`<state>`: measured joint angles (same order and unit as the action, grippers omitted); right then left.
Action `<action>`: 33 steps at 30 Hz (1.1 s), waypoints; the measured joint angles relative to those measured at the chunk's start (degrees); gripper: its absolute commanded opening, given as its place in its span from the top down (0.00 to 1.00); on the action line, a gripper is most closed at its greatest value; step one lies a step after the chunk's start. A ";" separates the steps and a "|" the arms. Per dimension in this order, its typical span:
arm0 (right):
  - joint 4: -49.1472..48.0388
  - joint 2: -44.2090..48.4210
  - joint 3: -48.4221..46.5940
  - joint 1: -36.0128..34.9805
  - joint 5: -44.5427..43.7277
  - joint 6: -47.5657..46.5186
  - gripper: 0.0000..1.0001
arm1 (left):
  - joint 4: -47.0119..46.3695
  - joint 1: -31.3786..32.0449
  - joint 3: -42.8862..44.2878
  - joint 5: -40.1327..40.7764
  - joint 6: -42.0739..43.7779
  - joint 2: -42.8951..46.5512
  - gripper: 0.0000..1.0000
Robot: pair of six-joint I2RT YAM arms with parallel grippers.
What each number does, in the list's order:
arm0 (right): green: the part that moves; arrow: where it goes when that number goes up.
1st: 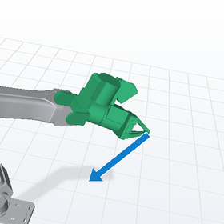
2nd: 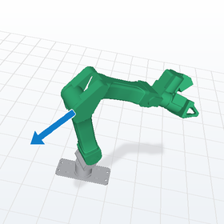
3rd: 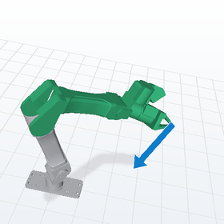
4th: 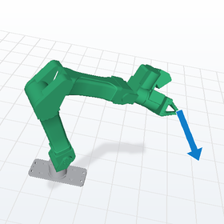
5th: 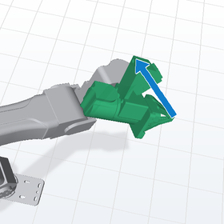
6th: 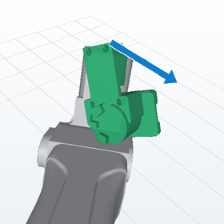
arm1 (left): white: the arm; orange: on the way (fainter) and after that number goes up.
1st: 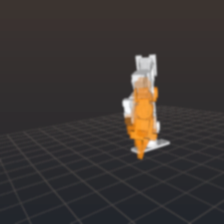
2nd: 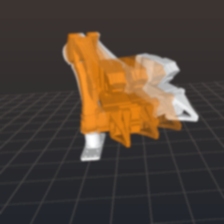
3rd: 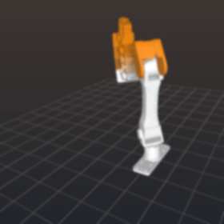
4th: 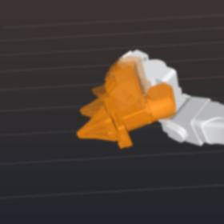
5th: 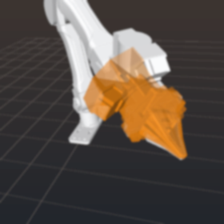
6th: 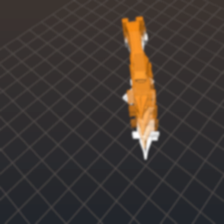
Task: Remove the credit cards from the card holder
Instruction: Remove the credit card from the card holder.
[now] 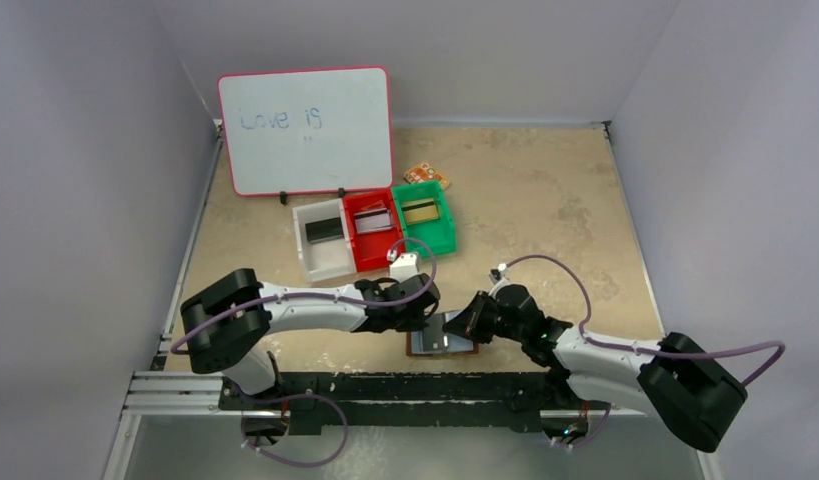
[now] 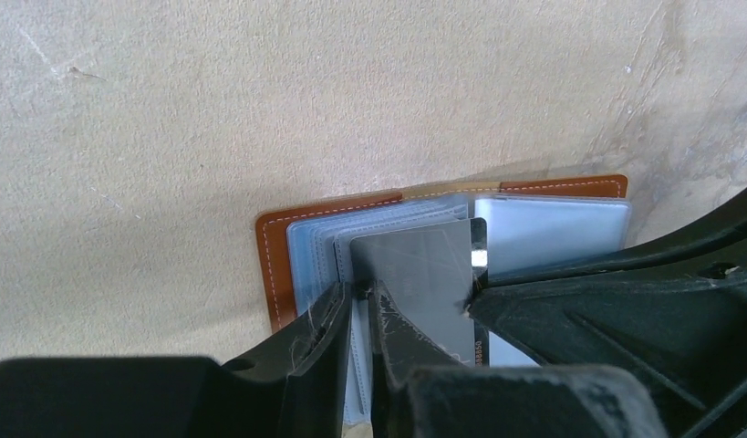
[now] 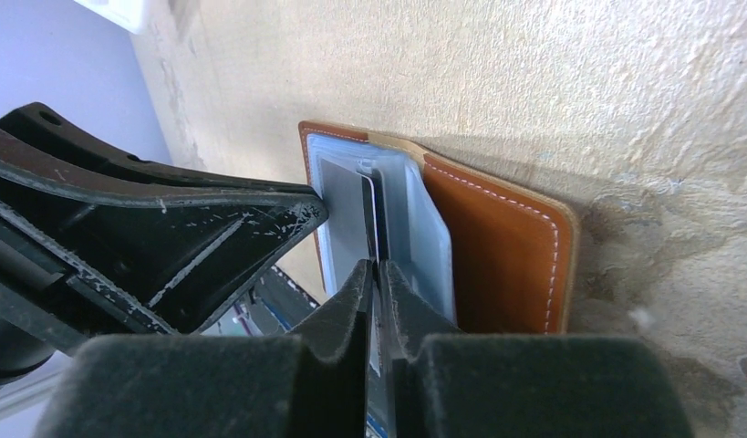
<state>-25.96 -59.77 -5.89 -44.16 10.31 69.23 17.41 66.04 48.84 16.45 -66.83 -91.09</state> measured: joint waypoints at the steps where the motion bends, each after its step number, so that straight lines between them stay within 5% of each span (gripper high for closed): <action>1: -0.07 0.33 0.07 0.17 0.02 0.15 0.99 | 0.00 0.11 0.00 0.22 0.00 0.00 0.88; 23: 4.50 7.10 1.60 2.32 0.63 1.18 1.00 | 0.50 0.85 0.09 2.56 -0.04 -0.15 0.94; 33: 6.01 8.13 2.62 2.60 -0.02 2.05 0.80 | 0.59 0.92 0.39 2.60 0.00 -0.44 0.95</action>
<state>-19.94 -51.64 -3.27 -41.56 10.28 71.29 18.00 66.96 49.23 19.05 -66.83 -91.53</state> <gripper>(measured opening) 0.155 0.056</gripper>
